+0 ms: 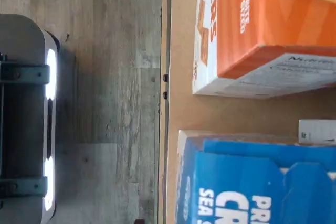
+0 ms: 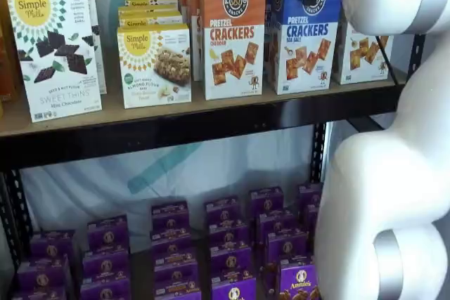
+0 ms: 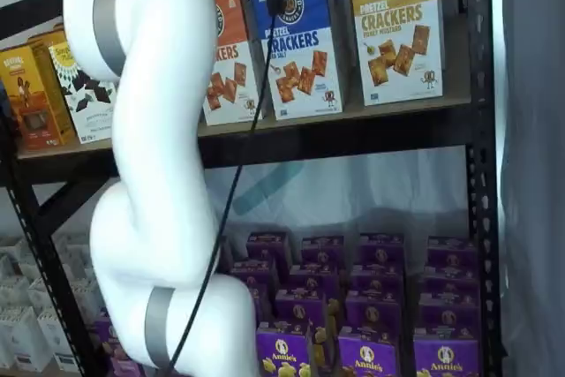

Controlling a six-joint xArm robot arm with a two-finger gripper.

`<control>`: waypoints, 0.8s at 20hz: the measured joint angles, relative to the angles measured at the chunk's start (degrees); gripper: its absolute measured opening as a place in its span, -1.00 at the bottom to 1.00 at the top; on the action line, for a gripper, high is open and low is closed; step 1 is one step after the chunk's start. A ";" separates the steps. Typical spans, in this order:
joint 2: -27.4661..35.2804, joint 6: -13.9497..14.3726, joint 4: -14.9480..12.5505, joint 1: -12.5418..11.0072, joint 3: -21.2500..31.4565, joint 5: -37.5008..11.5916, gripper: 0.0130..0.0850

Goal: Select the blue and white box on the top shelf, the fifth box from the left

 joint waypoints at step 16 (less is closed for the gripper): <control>-1.17 0.74 0.12 0.75 2.02 -1.26 0.56</control>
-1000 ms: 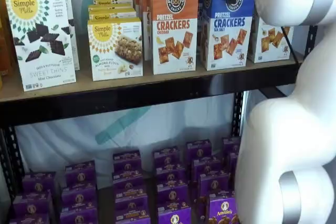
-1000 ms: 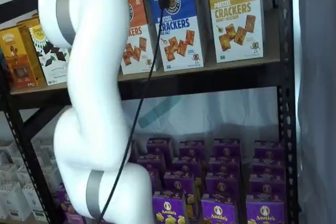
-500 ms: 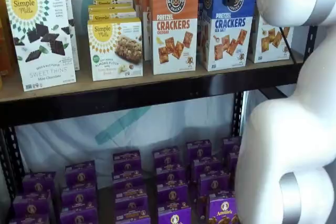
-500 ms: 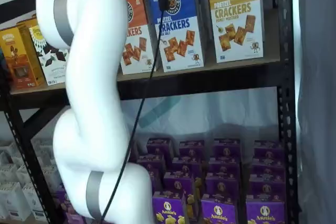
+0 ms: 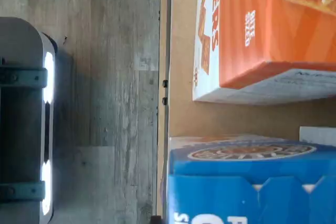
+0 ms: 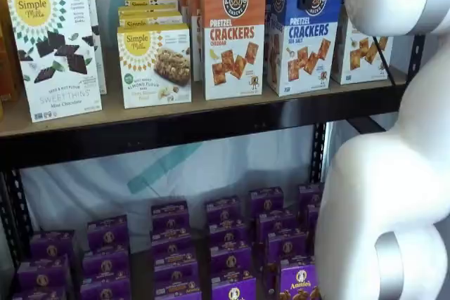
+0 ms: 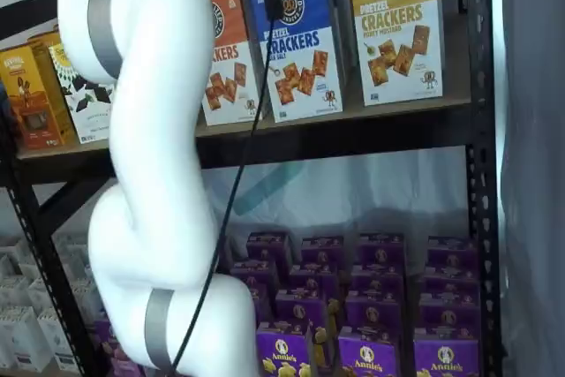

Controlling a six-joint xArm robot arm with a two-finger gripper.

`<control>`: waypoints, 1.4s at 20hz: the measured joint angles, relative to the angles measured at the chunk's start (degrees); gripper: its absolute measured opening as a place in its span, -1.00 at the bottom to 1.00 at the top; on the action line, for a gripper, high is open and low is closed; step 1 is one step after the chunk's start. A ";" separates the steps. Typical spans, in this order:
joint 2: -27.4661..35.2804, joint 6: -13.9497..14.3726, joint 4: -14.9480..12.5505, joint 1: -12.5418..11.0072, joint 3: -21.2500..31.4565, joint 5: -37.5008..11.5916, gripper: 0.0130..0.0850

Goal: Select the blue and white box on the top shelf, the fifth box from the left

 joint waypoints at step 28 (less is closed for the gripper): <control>-12.48 -0.77 1.90 -1.61 11.01 0.99 0.22</control>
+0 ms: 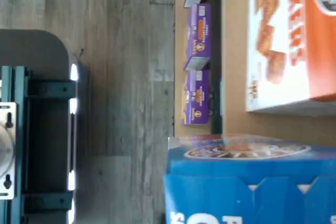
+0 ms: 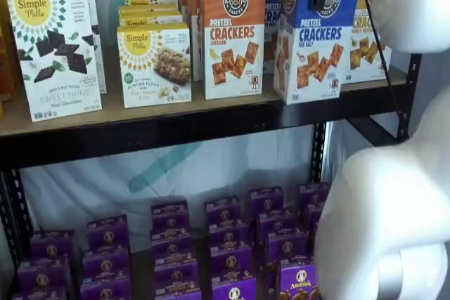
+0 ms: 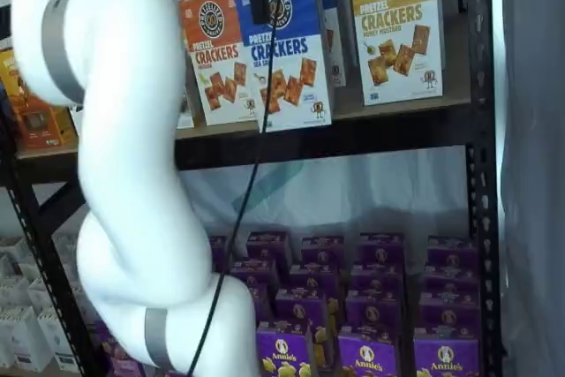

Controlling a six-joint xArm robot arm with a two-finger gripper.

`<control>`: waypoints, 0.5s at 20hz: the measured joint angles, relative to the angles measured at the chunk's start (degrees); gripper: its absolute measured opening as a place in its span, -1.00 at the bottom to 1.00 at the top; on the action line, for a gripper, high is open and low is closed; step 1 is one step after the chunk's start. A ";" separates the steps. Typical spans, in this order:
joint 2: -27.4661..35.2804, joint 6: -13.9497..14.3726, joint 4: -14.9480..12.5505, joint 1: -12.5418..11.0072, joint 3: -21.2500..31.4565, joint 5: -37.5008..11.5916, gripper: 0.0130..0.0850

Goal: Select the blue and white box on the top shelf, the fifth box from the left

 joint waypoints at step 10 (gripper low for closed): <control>-10.08 0.82 -0.91 1.32 12.45 -2.08 0.22</control>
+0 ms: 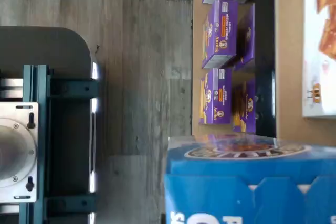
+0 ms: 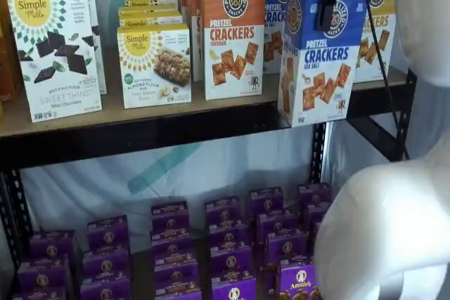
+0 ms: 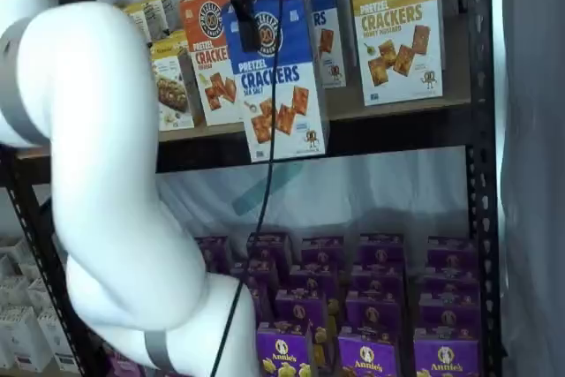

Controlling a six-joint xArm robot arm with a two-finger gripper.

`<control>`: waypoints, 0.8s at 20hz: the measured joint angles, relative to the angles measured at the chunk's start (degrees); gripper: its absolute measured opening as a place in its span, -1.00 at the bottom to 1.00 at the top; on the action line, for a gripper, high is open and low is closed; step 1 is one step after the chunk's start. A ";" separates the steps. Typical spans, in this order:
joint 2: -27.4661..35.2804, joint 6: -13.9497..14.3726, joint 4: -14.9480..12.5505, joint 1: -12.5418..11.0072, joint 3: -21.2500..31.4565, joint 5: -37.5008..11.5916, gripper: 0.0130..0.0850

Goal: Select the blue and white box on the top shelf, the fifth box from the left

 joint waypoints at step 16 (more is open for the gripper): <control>-12.14 0.59 -0.13 0.79 15.79 -2.66 0.22</control>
